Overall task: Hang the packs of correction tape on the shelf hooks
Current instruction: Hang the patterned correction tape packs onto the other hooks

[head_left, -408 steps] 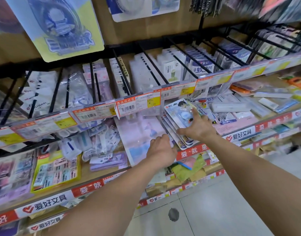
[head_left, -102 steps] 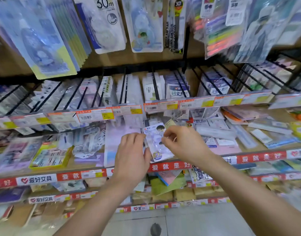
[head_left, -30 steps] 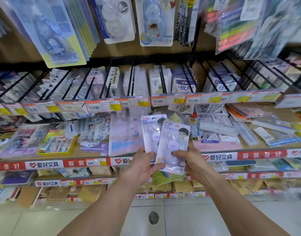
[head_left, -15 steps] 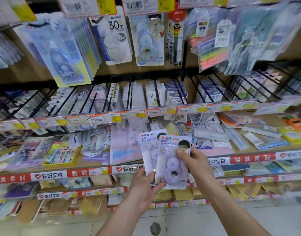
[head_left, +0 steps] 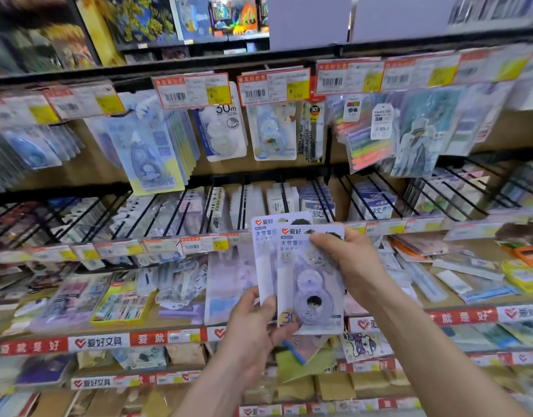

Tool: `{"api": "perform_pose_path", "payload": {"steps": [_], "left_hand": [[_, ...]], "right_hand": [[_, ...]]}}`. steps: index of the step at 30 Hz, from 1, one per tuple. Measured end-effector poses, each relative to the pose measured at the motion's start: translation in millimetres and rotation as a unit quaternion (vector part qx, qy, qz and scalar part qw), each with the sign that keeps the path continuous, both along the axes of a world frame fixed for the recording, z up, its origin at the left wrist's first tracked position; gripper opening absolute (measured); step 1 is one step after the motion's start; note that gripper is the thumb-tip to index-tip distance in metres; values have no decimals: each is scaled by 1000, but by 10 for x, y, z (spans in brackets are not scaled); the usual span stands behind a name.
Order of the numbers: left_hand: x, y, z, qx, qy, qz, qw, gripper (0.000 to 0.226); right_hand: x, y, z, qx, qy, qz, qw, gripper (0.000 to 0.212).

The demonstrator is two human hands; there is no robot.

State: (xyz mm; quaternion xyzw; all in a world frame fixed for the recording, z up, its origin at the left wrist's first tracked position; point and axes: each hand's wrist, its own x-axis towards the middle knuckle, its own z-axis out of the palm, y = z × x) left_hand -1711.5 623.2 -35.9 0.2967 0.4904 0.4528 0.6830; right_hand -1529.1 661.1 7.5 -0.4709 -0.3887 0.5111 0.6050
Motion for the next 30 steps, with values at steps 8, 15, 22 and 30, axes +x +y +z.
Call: {"api": "perform_pose_path", "payload": {"steps": [8,15,22,30], "left_hand": [[-82,336,228,69,47,17,996,19],[-253,584,177,95,67,88,989,9],[-425,736,109,111,70,109,985,9],[-604,833,111,116,68,115,984,9]], "right_hand": [[-35,446,586,78,-30,-6,996,18],[-77,896,1005,141,-69,-12,988,3],[-216,1253,1246,219,-67,-32,973,15],[-374,1478,1395,257,-82,-45,962,24]]}}
